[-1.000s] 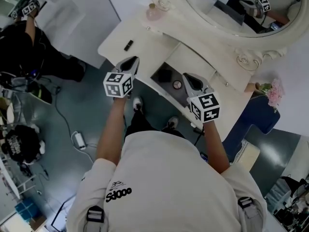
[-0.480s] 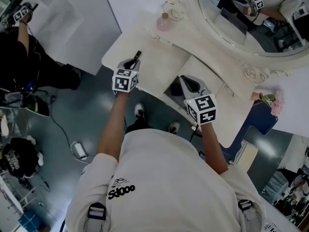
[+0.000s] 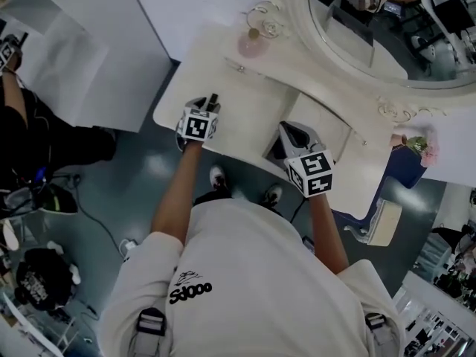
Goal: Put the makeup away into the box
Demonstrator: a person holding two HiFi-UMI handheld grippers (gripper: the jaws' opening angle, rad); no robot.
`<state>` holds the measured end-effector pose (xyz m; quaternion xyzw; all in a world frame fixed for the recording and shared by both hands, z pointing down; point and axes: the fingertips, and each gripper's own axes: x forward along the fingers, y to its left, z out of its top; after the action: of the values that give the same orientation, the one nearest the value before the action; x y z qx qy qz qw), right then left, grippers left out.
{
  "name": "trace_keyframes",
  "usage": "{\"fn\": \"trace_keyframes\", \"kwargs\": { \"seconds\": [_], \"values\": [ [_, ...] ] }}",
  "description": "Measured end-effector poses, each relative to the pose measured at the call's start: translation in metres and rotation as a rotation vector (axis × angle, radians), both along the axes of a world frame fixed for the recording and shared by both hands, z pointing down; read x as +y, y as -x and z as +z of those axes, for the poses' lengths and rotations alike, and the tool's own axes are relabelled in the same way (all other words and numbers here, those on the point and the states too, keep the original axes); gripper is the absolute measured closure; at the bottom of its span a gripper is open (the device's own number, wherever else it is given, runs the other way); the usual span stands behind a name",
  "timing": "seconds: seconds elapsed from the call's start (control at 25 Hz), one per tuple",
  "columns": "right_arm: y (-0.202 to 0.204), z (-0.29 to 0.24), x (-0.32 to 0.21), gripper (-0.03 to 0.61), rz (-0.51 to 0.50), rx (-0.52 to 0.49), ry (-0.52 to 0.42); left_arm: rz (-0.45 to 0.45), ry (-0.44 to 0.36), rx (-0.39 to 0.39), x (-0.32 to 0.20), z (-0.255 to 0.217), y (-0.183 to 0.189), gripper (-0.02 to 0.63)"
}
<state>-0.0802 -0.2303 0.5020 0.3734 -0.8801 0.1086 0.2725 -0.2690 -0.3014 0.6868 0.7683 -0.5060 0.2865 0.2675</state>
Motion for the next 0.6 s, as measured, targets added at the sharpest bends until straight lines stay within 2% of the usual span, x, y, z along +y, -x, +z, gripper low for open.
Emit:
{"fn": "trace_keyframes", "kwargs": {
  "seconds": [0.12,0.24,0.36,0.4,0.52,0.6],
  "values": [
    [0.001,0.007,0.001,0.577,0.037,0.002,0.017,0.035,0.049,-0.041,0.004,0.017,0.0,0.408],
    [0.001,0.013,0.004,0.577,0.061,-0.006,0.034,0.05,0.052,-0.072,0.006,0.02,0.001,0.448],
    [-0.004,0.016,0.004,0.577,0.078,-0.009,0.039,0.043,0.021,-0.074,0.0,0.012,0.002,0.46],
    [-0.006,0.016,0.004,0.577,0.083,-0.01,0.04,0.036,0.04,-0.071,0.002,0.017,0.003,0.494],
    [-0.016,0.016,0.006,0.577,0.087,-0.011,0.039,0.018,0.094,-0.056,0.007,0.026,0.006,0.495],
    [-0.025,0.012,0.006,0.577,0.09,-0.013,0.034,0.016,0.095,-0.04,0.007,0.021,0.004,0.495]
  ]
}}
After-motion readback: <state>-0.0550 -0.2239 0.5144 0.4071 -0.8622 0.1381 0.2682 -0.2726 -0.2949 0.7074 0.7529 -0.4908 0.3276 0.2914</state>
